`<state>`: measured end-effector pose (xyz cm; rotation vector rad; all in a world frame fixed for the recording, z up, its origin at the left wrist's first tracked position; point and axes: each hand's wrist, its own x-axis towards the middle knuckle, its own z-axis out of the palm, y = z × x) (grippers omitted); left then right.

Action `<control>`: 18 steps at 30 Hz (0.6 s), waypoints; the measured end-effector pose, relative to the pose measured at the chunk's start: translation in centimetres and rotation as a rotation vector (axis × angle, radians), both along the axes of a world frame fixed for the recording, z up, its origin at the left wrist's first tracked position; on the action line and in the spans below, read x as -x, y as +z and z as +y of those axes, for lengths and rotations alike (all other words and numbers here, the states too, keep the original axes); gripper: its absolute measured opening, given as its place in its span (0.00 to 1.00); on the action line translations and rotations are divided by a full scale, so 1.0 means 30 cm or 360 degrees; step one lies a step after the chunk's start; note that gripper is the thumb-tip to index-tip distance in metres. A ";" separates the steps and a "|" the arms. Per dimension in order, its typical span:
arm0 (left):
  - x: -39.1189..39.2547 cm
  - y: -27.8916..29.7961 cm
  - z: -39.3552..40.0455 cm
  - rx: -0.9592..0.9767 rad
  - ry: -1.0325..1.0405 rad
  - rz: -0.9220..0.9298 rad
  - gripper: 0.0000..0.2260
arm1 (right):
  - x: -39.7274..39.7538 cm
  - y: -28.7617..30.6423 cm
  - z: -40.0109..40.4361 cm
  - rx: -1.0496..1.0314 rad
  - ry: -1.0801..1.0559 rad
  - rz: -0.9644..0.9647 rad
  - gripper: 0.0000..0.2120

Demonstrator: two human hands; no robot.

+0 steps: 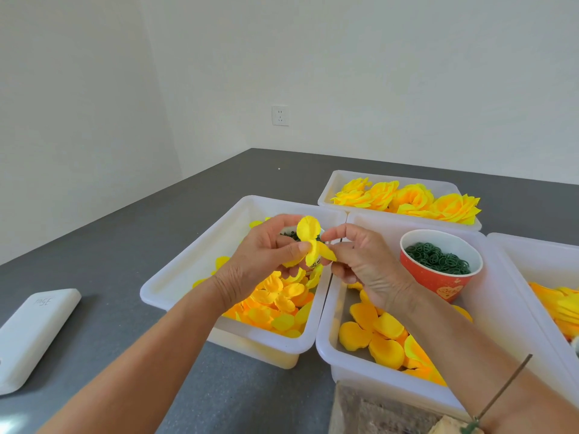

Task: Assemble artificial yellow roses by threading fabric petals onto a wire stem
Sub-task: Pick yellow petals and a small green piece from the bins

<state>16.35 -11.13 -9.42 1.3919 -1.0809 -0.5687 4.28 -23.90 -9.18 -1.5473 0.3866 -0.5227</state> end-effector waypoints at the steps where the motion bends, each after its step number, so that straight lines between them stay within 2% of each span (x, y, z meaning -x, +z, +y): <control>1: -0.005 -0.002 -0.001 -0.0008 -0.0008 0.0033 0.17 | -0.002 0.003 -0.001 -0.0074 0.0014 0.0015 0.08; 4: -0.012 -0.002 -0.002 0.0013 -0.0121 0.0178 0.14 | -0.004 0.006 -0.007 -0.0369 0.0071 0.0011 0.11; 7: -0.022 0.010 -0.012 0.0000 -0.0251 0.0456 0.12 | -0.005 0.010 -0.015 -0.0687 0.0079 -0.0046 0.07; 9: -0.026 0.011 -0.016 -0.0037 -0.0237 0.0405 0.12 | -0.004 0.012 -0.025 -0.0842 0.0073 -0.0085 0.08; 11: -0.024 -0.002 -0.014 -0.0023 -0.0153 0.0185 0.11 | -0.002 0.014 -0.033 -0.0948 0.0073 -0.0124 0.10; 13: -0.019 -0.012 -0.010 -0.0005 -0.0013 0.0013 0.05 | 0.001 0.014 -0.039 -0.0985 0.0088 -0.0159 0.11; 18: -0.016 -0.011 -0.010 0.0082 0.0267 -0.0005 0.11 | 0.000 0.001 -0.041 -0.0672 0.0082 -0.0223 0.03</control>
